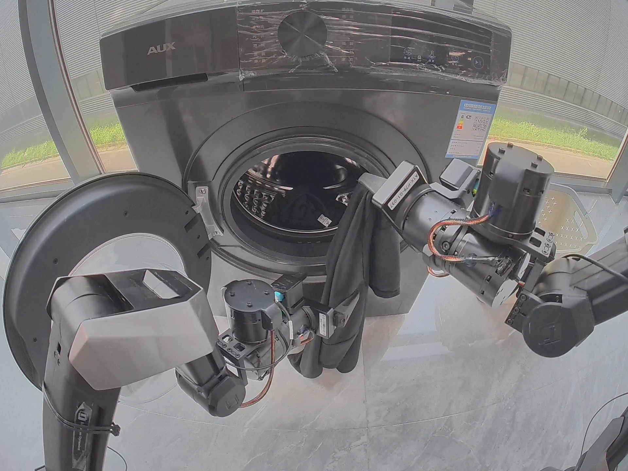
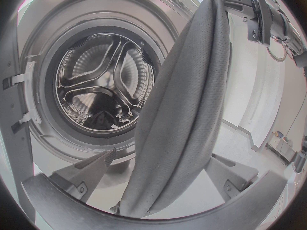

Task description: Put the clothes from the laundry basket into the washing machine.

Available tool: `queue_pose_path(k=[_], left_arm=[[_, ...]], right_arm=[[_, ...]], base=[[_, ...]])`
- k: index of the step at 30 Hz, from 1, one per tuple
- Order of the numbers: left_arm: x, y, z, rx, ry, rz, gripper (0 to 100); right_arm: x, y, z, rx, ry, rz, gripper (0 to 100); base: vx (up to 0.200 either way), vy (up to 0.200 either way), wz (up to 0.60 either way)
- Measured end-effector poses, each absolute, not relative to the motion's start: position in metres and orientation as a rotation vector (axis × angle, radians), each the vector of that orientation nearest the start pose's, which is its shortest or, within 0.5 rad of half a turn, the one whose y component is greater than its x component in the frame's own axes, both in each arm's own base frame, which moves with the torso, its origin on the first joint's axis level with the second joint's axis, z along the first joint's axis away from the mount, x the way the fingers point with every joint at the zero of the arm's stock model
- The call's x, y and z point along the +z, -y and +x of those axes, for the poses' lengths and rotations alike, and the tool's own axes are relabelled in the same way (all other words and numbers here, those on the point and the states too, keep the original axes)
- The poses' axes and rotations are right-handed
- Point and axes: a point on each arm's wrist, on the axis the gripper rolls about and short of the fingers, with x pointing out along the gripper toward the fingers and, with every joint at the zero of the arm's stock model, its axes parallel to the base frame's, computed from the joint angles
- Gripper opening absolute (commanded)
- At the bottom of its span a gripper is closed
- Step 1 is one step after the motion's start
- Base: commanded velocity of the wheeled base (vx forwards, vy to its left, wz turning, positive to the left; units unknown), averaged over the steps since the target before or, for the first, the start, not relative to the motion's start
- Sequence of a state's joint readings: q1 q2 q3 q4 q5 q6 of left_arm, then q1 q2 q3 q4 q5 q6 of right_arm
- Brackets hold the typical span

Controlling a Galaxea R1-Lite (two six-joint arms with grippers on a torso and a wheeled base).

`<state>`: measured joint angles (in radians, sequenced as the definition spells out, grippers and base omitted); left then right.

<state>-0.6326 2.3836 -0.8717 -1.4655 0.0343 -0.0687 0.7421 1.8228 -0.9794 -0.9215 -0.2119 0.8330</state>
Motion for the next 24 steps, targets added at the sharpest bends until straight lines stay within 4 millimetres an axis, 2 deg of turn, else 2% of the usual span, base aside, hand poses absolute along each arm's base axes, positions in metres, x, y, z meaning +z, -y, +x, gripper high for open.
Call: queue_pose_path(k=[12, 18, 24], left_arm=[[0.037, 0.259, 0.323, -0.707, -0.043, -0.061, 100], [0.036, 0.265, 0.331, -0.693, -0.032, -0.066, 100], [0.033, 0.27, 0.347, -0.607, -0.033, -0.06, 100]], right_arm=[[0.216, -0.236, 0.264, 0.509, -0.149, 0.849, 0], [0.218, -0.238, 0.265, 0.511, -0.142, 0.852, 0], [0.217, -0.239, 0.263, 0.516, -0.147, 0.853, 0]], base=[[0.0, 0.0, 0.0], [0.0, 0.0, 0.0], [0.0, 0.0, 0.0]])
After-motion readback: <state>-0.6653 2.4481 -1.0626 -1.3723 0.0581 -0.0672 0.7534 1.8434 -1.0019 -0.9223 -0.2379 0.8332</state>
